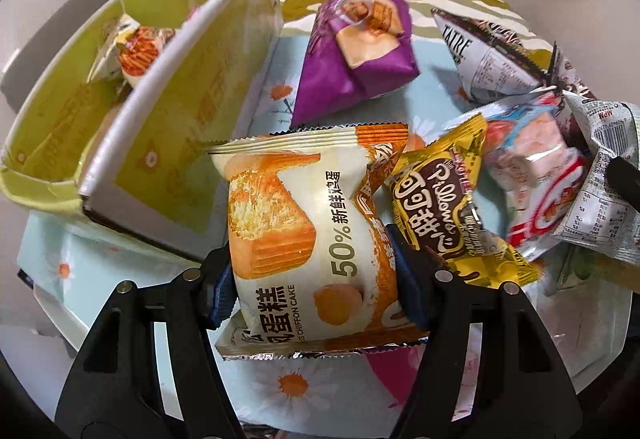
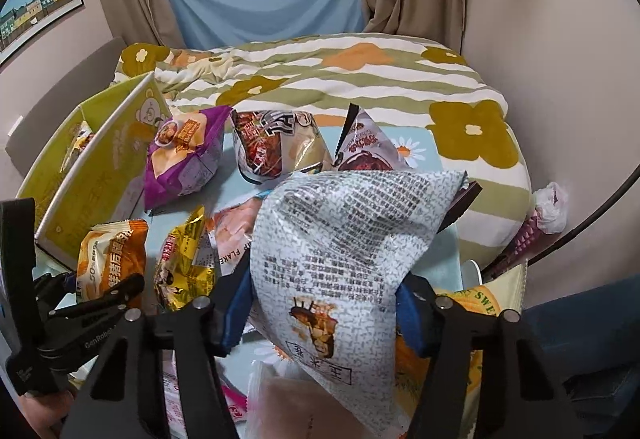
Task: Organize snacks
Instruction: 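Lower the cake pack and silver bag into the yellow box and release both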
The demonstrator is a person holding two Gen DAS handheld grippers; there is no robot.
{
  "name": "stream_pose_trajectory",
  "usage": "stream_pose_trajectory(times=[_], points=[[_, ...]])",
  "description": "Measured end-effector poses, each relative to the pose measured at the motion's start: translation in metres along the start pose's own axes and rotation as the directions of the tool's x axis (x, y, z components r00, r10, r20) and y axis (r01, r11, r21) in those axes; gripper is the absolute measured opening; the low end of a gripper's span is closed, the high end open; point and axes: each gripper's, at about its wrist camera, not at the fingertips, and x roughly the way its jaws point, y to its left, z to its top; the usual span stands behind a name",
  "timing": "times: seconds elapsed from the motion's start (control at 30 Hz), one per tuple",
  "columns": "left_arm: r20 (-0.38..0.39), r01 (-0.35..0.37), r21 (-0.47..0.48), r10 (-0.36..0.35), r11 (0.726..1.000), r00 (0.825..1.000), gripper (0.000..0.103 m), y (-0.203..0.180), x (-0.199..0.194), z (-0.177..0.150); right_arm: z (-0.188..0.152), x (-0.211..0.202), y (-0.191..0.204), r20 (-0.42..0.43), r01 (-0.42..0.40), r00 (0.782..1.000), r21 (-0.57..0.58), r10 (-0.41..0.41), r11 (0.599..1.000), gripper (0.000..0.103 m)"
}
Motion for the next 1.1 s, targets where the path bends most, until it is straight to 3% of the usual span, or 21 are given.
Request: stream_pose_trajectory(times=[0.33, 0.6, 0.83, 1.1], points=[[0.073, 0.008, 0.012, -0.008, 1.000, 0.997, 0.064, 0.004, -0.044, -0.004, 0.007, -0.028, 0.003, 0.048, -0.026, 0.998, 0.000, 0.026, 1.000, 0.057], [0.164, 0.045, -0.008, -0.043, 0.999, 0.986, 0.064, 0.014, -0.105, 0.023, 0.021, -0.066, 0.015, 0.104, -0.076, 0.991, -0.043, 0.080, 0.996, 0.057], [0.224, 0.059, -0.047, -0.047, 0.997, 0.973, 0.064, 0.059, -0.147, 0.058, 0.045, -0.092, 0.049, 0.133, -0.156, 0.976, -0.132, 0.174, 0.979, 0.057], [0.219, 0.035, -0.061, -0.021, 0.998, 0.976, 0.064, 0.128, -0.141, 0.090, 0.075, -0.090, 0.119, 0.123, -0.231, 0.958, -0.198, 0.258, 0.952, 0.057]])
